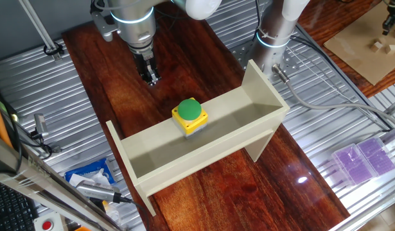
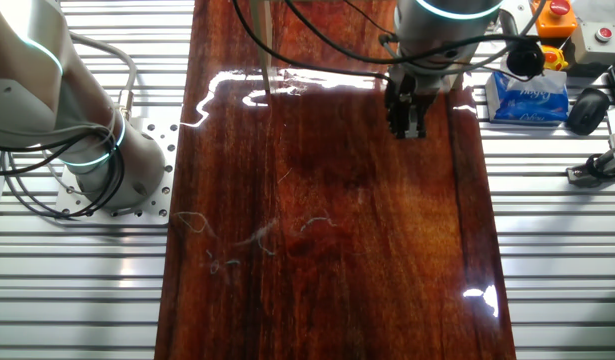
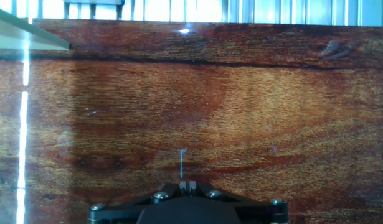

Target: Take the object down from the shelf

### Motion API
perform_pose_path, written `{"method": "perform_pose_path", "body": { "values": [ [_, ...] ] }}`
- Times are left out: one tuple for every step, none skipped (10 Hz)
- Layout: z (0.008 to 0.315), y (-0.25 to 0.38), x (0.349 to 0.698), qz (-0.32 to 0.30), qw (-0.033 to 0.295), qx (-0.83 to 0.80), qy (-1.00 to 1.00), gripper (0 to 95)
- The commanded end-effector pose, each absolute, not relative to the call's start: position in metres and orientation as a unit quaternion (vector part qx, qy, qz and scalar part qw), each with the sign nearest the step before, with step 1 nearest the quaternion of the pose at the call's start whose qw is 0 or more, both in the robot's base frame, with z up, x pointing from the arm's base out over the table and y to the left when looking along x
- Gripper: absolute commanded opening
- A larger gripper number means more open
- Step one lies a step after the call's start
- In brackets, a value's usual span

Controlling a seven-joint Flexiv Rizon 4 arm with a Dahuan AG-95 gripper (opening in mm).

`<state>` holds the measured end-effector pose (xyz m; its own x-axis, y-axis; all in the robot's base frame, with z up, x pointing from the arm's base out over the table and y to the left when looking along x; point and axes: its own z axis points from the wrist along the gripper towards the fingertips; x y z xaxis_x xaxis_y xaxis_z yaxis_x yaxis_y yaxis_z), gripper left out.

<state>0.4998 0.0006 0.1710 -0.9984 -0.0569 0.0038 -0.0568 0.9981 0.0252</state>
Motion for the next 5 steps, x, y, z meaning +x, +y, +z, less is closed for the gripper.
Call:
{"method": "perform_pose_path", "body": {
  "values": [
    [0.1708, 0.0003, 0.4994, -0.012, 0.002, 0.022, -1.0, 0.0],
    [0.1708, 0.0003, 0.4994, -0.012, 0.002, 0.024, -1.0, 0.0],
    [0.1707, 0.0003, 0.499, -0.012, 0.003, 0.027, -1.0, 0.0],
    [0.1704, 0.0004, 0.498, -0.012, 0.004, 0.026, -1.0, 0.0],
    [0.1704, 0.0004, 0.4978, -0.012, 0.006, 0.027, -1.0, 0.0]
  ]
}}
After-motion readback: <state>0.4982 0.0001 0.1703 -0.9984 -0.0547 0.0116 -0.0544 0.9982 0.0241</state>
